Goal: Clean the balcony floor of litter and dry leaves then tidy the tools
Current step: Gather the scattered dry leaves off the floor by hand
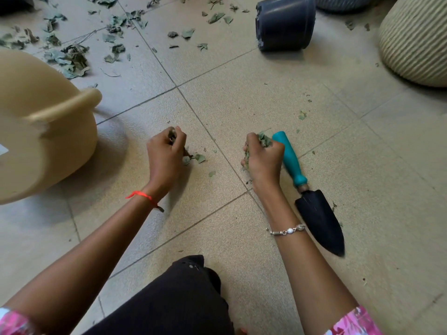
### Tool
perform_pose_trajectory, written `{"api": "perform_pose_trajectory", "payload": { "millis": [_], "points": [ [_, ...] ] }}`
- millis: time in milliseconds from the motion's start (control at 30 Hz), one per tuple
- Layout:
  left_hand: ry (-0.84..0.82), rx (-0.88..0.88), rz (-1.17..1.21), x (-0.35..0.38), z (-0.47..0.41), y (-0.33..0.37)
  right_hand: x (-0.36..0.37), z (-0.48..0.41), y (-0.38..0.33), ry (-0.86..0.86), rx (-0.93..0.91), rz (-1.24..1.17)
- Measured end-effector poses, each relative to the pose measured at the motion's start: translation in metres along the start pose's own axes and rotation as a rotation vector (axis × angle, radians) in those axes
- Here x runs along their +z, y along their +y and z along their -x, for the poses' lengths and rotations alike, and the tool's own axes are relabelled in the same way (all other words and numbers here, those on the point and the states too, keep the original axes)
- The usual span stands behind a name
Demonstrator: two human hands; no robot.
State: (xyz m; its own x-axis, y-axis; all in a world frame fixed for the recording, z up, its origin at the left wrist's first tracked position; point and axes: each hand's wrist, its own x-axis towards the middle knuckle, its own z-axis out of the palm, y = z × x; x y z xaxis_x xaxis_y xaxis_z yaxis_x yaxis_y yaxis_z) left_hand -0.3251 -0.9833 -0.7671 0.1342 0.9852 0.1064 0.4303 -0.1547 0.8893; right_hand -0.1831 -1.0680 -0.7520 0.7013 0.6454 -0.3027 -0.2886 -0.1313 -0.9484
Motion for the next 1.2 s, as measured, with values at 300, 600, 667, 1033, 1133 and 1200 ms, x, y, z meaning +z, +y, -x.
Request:
{"api": "perform_pose_trajectory", "payload": {
  "millis": [300,600,667,1033,1133,1200],
  "points": [
    [-0.192,0.296,-0.359,0.020,0.016,-0.016,-0.002,0.006,-0.002,0.073,0.030,-0.126],
    [-0.222,0.513,-0.741,0.034,0.043,-0.010,-0.015,0.000,0.003,0.195,0.044,-0.155],
    [-0.232,0.566,-0.781,0.035,0.038,-0.010,-0.019,-0.001,0.006,0.221,0.032,-0.140],
    [-0.277,0.688,-0.763,0.046,0.014,-0.016,-0.029,0.000,0.024,0.155,-0.330,0.428],
    [-0.292,0.707,-0.719,0.044,0.013,-0.017,-0.027,0.003,0.035,0.099,-0.596,0.645],
    [-0.306,0.709,-0.677,0.042,0.013,-0.014,-0.025,0.006,0.040,0.078,-0.734,0.811]
  ]
}}
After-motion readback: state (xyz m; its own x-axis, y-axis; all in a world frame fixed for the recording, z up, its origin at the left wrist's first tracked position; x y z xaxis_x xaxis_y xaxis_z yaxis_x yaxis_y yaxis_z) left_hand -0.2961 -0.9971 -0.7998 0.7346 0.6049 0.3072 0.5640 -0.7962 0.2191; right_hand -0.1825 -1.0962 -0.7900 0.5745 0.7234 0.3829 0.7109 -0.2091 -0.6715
